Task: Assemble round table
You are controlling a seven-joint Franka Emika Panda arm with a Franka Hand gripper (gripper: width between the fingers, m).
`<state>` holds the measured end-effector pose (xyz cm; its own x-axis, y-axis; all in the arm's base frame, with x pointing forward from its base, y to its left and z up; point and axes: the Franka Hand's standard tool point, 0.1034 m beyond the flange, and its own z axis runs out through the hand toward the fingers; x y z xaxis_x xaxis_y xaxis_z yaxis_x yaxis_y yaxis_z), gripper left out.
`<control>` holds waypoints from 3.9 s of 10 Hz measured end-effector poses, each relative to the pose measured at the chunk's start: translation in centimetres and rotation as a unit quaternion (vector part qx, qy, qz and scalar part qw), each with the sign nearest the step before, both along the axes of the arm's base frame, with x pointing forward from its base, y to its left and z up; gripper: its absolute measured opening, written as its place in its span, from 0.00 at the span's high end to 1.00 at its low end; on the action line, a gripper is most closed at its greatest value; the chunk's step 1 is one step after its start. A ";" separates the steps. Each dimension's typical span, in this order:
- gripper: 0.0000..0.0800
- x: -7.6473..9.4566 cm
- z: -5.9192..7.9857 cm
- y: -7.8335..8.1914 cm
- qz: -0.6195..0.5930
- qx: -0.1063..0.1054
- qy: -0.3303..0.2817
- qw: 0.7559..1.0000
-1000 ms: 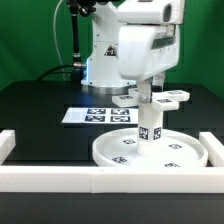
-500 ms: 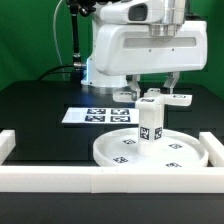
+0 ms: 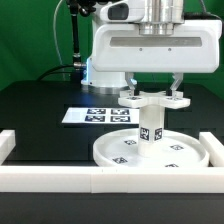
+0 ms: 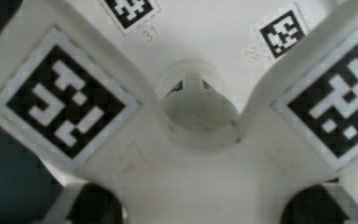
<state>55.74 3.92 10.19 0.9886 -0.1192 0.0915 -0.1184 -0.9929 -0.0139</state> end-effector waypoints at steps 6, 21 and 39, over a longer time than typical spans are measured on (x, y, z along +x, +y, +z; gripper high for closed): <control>0.45 0.0 0.0 -0.2 -0.217 0.036 -0.001 0.975; 0.20 0.2 0.7 -0.2 -0.600 0.100 0.021 0.793; 0.19 0.4 1.9 0.9 0.090 0.001 0.005 0.996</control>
Offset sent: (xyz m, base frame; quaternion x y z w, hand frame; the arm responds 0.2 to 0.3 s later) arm 0.0000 0.0000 0.0000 0.0000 0.0000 0.1296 0.9916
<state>56.15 4.82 12.10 0.9948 0.0605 0.0816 0.0620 -0.9979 -0.0160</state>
